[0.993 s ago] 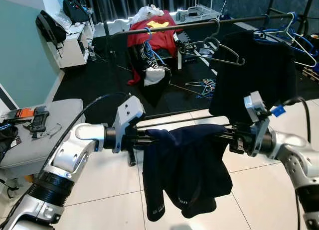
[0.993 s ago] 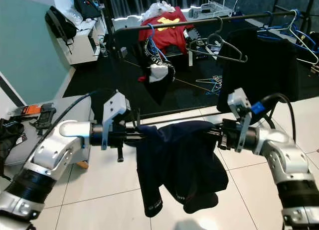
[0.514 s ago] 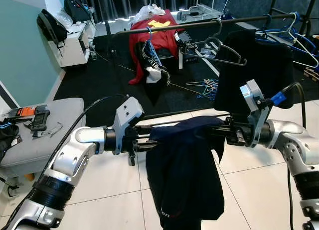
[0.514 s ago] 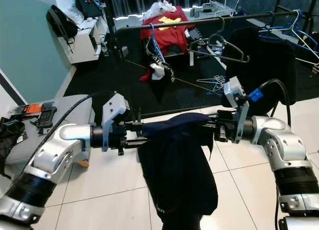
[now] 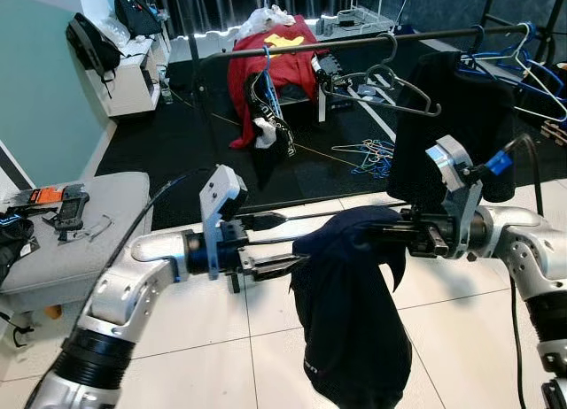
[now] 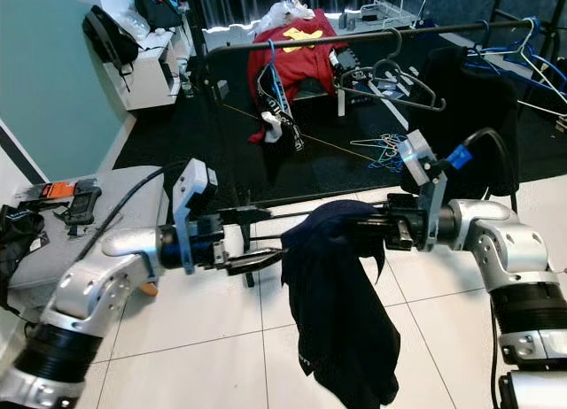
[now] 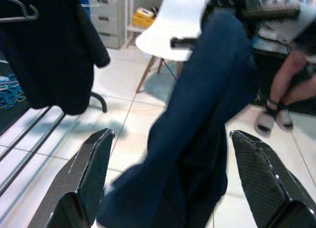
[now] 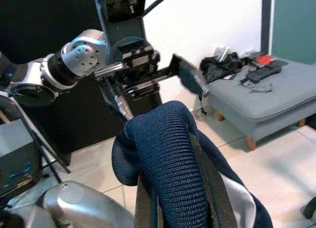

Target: Hang hanger

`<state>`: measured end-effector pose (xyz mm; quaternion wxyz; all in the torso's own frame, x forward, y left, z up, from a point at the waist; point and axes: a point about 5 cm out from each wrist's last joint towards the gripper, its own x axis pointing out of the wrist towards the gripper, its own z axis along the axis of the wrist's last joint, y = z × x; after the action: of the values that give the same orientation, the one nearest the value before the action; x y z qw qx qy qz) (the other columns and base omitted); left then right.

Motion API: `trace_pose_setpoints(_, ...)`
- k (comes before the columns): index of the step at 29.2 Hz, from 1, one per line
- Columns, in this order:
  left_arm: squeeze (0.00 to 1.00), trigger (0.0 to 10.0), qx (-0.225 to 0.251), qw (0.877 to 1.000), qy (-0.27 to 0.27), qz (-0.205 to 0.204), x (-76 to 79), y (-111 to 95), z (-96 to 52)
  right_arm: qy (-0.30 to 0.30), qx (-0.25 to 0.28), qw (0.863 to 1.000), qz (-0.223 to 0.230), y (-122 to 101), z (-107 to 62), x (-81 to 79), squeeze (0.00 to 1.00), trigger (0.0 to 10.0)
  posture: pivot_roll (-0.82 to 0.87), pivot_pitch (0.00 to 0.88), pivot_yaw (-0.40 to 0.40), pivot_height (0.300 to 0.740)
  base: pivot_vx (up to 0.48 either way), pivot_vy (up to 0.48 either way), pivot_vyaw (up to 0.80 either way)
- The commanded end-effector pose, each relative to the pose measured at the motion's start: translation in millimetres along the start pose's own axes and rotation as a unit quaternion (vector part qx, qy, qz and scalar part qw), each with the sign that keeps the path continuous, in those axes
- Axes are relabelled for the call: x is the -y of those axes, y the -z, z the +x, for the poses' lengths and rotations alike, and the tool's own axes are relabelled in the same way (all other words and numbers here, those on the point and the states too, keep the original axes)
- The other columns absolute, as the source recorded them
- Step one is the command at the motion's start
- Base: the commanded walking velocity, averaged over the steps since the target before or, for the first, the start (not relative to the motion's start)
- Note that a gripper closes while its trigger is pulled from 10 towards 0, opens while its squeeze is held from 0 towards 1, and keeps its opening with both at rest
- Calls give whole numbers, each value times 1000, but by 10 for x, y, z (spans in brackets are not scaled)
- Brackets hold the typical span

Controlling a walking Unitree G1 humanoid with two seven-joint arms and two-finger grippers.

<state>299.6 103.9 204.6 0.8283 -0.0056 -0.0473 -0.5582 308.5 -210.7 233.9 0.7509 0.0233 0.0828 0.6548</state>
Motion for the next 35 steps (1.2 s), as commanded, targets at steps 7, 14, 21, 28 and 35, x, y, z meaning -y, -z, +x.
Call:
trace_pose_setpoints(7,0,10000,15,997,-71,33,-128,-34,44,-29,-38,999,8,34,-9,-41,0,0,-60,49,57,740,0,0,0)
trace_pose_setpoints(14,0,10000,-53,990,-105,72,-274,28,-81,37,-223,973,-54,265,-157,99,0,0,-67,51,48,740,0,0,0)
trace_pose_setpoints(21,0,10000,-77,993,-59,61,-162,109,-104,50,-341,925,-160,296,-214,164,0,0,-72,50,64,740,0,0,0)
trace_pose_setpoints(28,0,10000,-155,978,-114,76,-280,337,-104,192,-294,936,27,756,-513,295,0,0,-82,46,75,740,0,0,0)
trace_pose_setpoints(35,0,10000,-153,964,-214,32,-334,492,-121,543,84,803,231,1202,-682,550,0,0,-69,46,66,740,0,0,0)
